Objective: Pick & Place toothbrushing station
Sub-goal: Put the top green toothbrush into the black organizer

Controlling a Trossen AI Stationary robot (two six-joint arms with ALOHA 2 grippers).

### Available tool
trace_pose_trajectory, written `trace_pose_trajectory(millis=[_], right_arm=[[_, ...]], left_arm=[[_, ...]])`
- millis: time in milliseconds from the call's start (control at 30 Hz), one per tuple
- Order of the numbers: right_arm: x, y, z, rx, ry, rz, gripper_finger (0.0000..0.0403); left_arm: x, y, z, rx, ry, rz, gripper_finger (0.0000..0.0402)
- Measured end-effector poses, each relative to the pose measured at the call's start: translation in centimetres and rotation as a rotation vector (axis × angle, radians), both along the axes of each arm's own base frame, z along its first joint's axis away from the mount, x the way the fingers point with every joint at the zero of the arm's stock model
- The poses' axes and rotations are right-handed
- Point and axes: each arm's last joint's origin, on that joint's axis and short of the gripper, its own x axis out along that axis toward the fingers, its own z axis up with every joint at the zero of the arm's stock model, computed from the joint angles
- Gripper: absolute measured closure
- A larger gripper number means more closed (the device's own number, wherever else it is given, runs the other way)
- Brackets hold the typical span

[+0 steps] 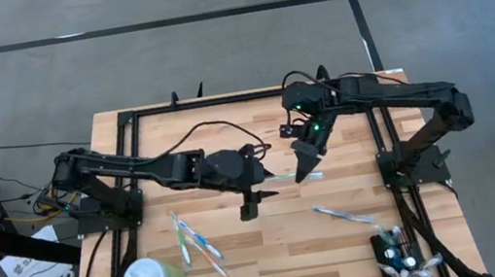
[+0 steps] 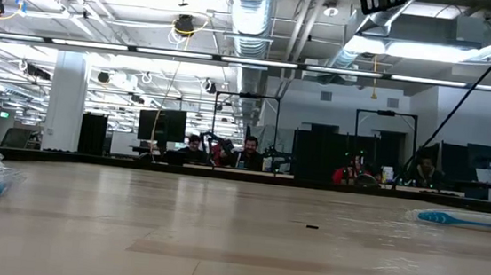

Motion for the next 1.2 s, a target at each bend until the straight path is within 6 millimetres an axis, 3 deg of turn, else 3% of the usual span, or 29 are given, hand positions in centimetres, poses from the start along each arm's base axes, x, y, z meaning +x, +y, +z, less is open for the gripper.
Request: trace_pose_trajectory(millis=[700,867,1133,1200], right_arm=[[-0.4,0.0,-0.2,0.022,0.022,0.030,0.0391],[-0.4,-0.2,-0.2,0.019,0.019,0.024,0.0386],[-0.4,-0.4,-0.2,0.014,0.011,0.024,0.0389],[-0.4,-0.4,-0.2,0.012,-0.001,0.030,0.0389]], left_arm=[[-0.5,0.7,1.2,-0.061,-0.051,0.035,0.0216],[-0.5,0.7,1.3,-0.086,-0.052,0.048,0.0260],[-0.5,0.6,1.3,-0.137,-0.047,0.030,0.0379],[-0.5,0.6,1.4,-0.163,-0.047,0.037,0.0384]])
